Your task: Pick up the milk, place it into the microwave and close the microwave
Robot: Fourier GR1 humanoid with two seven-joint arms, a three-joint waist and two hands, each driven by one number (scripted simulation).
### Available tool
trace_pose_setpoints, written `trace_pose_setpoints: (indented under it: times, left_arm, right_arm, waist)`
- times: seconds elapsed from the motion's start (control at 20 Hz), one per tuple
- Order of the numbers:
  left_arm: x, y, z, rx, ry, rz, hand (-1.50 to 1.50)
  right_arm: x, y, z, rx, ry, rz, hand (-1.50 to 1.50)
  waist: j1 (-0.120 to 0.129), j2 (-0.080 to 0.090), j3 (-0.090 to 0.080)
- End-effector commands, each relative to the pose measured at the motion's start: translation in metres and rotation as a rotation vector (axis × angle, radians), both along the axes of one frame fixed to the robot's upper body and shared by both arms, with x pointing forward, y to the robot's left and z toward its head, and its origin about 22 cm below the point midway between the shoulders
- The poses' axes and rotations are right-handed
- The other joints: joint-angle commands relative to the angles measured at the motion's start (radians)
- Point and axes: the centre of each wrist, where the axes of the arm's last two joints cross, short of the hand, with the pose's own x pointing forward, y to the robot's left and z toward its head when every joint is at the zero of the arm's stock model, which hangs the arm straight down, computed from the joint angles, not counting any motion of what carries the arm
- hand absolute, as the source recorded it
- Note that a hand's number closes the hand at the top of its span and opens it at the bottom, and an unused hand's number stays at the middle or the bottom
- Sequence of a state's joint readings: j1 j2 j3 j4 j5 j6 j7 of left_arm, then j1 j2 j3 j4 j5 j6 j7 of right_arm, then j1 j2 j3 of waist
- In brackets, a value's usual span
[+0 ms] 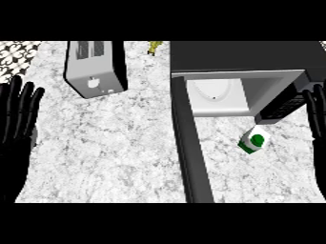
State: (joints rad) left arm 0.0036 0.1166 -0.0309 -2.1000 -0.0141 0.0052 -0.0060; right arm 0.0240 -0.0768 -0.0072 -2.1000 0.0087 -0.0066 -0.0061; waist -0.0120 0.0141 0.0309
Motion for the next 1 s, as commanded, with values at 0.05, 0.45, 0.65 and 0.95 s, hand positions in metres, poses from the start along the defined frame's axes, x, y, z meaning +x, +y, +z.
trace_pose_setpoints:
  times: [0.05,0.45,0.65,0.95]
  left_arm:
    - [-0.007,-0.007,-0.012,-0.004,0.012,0.010,-1.50]
    - [-0.047,-0.009,-0.006,-0.148,0.122,0.147,-1.50]
    - [-0.082,-0.005,-0.005,-0.162,0.123,0.152,-1.50]
    - [-0.107,0.003,0.005,-0.132,0.132,0.146,-1.50]
  right_arm:
    - [0.021,0.016,0.007,0.023,-0.035,-0.122,-1.50]
    - [0.026,0.075,-0.005,-0.033,0.032,-0.309,-1.50]
    - [0.017,0.100,0.004,-0.002,0.049,-0.329,-1.50]
    - [0.010,0.098,0.002,-0.033,0.095,-0.431,-1.50]
  waist:
    - [0.022,-0.013,-0.031]
    - [0.025,-0.016,-0.031]
    - [0.027,-0.018,-0.032]
    - [0.020,-0.017,-0.031]
